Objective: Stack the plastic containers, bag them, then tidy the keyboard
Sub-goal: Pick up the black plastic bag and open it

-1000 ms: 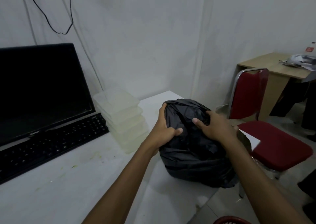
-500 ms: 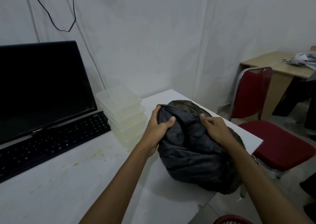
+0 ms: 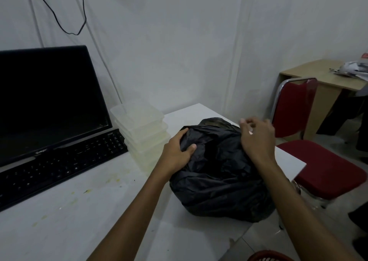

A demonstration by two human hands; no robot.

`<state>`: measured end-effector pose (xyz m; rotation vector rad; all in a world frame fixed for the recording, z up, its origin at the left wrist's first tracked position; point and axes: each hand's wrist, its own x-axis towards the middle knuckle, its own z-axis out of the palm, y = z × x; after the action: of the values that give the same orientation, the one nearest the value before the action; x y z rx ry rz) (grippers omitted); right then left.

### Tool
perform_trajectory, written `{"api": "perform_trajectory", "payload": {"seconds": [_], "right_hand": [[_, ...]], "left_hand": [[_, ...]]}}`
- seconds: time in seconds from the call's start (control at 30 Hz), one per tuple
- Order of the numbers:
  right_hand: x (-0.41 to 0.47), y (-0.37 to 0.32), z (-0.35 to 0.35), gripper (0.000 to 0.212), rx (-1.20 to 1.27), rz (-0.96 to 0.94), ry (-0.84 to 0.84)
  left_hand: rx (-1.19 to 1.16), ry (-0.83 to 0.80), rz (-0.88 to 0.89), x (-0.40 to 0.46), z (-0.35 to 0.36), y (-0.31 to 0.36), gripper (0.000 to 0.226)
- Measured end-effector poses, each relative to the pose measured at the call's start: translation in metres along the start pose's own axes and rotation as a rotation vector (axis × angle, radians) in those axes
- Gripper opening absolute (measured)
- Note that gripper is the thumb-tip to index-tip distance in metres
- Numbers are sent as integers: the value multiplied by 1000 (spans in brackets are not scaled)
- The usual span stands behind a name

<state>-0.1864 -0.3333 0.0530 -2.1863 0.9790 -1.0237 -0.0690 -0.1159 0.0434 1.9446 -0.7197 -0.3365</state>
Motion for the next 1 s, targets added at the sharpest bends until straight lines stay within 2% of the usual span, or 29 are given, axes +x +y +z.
{"api": "perform_trajectory", "payload": {"seconds": [0.03, 0.1, 0.17, 0.23, 0.37, 0.47, 0.57, 0.63, 0.7, 0.73, 0.83, 0.9, 1.0], "right_hand": [[-2, -11, -1, 37, 12, -93, -31], [-9, -25, 0, 46, 28, -178, -224], [-17, -24, 8, 56, -187, -166, -444], [-21, -15, 13, 63, -394, -164, -525], [-15, 5, 13, 67, -387, -119, -382], [-10, 5, 13, 64, -409, -184, -225], [-14, -5, 12, 58, -303, -303, -22], [-19, -18, 11, 57, -102, -307, 18], [-18, -26, 14, 60, 116, -216, -139], [-16, -26, 16, 65, 142, -153, -260], [-14, -16, 21, 89, -68, -13, -610], [-11, -7, 19, 89, -232, -1, -695], [-3, -1, 13, 83, -376, -33, -646]], "left_hand": [[8, 17, 9, 0, 0, 0, 60], [10, 41, 35, 1, 0, 0, 53], [29, 50, 70, 1, -1, 1, 54], [103, 46, 112, 0, -5, 1, 58], [321, 30, 148, 0, -10, -6, 67], [529, 77, 173, -3, -7, -3, 68], [755, 229, 327, -13, 5, 9, 60], [757, 318, 474, -17, 15, 17, 48], [726, 295, 583, -15, 27, 17, 35], [745, 218, 567, -14, 33, 14, 32], [866, -104, 275, -10, 43, -7, 54], [925, -187, 182, -11, 43, -24, 65], [946, -117, 215, -15, 38, -36, 64]]}}
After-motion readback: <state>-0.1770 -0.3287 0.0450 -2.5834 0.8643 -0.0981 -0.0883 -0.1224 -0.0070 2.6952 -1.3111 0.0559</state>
